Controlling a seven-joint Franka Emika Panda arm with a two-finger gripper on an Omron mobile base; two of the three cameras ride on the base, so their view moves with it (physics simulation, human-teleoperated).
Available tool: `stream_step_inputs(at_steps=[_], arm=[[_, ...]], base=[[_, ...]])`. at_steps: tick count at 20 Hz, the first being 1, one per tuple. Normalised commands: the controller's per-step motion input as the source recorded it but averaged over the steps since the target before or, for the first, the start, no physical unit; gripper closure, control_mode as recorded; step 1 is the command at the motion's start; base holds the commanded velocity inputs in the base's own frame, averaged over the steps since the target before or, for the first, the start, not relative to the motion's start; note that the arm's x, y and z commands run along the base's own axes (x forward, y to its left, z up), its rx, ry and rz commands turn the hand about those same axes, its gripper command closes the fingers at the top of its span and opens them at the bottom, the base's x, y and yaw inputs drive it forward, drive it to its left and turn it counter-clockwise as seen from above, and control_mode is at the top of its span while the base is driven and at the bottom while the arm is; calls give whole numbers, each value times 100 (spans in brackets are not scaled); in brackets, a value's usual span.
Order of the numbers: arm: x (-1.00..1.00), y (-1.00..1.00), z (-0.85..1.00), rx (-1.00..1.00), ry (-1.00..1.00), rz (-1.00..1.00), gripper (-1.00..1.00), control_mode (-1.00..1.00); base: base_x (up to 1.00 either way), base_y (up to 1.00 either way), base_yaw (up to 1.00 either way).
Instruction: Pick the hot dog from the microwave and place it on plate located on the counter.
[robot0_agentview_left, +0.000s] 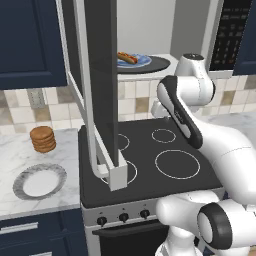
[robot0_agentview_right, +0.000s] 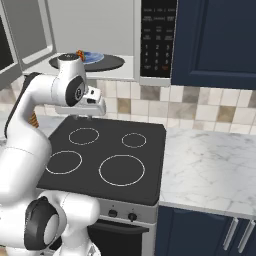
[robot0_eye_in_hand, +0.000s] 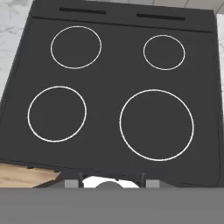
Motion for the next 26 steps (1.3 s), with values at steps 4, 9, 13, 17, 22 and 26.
stream_step_inputs(at_steps=[4,9,13,17,22,26], arm=[[0,0,9,0,-10,0,-100,-100],[0,3,75,0,-24,10,-100,-100],[0,8,87,0,-22,8,-100,-100],[-19,0,90,0,-36,10,-100,-100],[-7,23,72,0,-38,8,-100,-100],[12,17,26,0,-25,7,-100,-100]], base=[[0,0,0],[0,0,0],[0,0,0],[0,0,0],[0,0,0],[0,0,0]])
